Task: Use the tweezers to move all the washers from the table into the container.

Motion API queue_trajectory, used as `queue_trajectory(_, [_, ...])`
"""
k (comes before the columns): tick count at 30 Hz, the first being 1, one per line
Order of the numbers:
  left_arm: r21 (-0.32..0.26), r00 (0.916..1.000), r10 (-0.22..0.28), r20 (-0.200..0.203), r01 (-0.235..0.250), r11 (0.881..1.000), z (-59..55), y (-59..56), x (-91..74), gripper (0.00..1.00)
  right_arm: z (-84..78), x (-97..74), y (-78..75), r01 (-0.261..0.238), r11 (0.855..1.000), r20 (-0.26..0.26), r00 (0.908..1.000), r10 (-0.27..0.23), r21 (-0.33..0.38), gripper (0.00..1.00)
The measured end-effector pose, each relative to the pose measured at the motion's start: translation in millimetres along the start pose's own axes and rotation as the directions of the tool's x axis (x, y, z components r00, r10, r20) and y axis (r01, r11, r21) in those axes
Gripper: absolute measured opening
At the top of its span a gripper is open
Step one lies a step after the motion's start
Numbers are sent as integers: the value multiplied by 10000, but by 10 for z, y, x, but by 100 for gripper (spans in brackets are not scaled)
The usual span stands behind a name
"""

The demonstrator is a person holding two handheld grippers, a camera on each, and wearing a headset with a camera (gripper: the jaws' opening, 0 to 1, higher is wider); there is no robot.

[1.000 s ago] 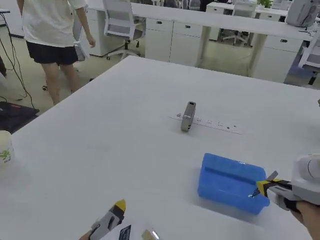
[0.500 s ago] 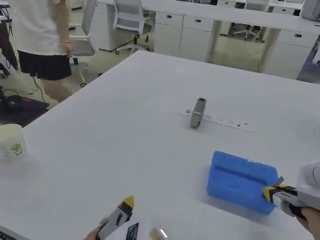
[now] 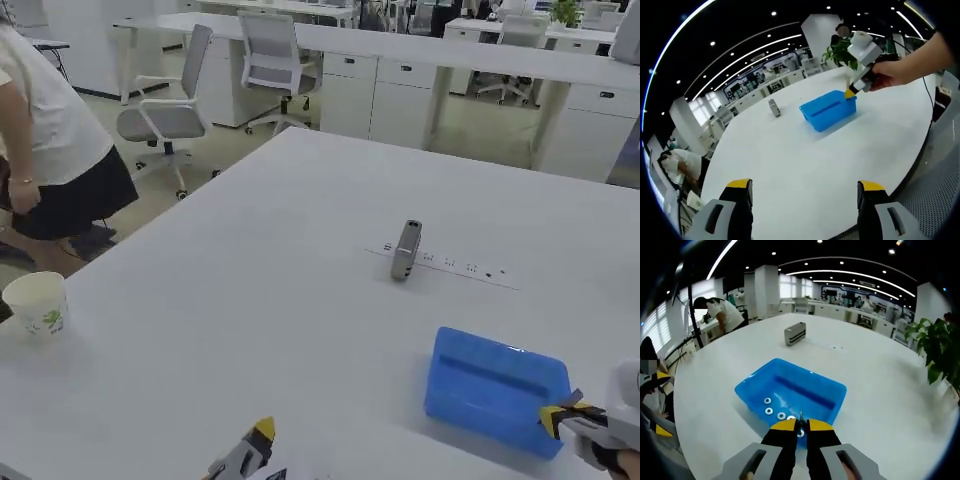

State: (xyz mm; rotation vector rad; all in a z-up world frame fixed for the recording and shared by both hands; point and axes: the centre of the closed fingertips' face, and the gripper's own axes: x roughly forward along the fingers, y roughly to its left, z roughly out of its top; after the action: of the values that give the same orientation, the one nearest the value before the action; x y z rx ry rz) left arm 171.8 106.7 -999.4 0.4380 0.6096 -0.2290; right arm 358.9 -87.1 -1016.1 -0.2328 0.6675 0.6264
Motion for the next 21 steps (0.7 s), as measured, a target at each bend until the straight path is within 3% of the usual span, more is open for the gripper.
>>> queue_trajectory(8, [-115,9999,117,-96,-118,9999,-24,14,-4,88,-62,17,-72,6,9998,-313,9995,-13,-204,3])
queue_trajectory(11, [-379,9997,-112,200,120,9992,32,-19,-26,88,-58,27,-96,-29,9999,-311,9995,24,-140,3])
queue_trajectory(15, [-754,9994,-290,201,305,9967,34,-17,-22,88,-41,44,-146,13,9985,-234,9997,-26,-539,3])
queue_trajectory(21, [-1241,9965,-638,548,702,9898,128,-23,-64,86,188,-77,-162,2,9986,396,9992,19,-535,3])
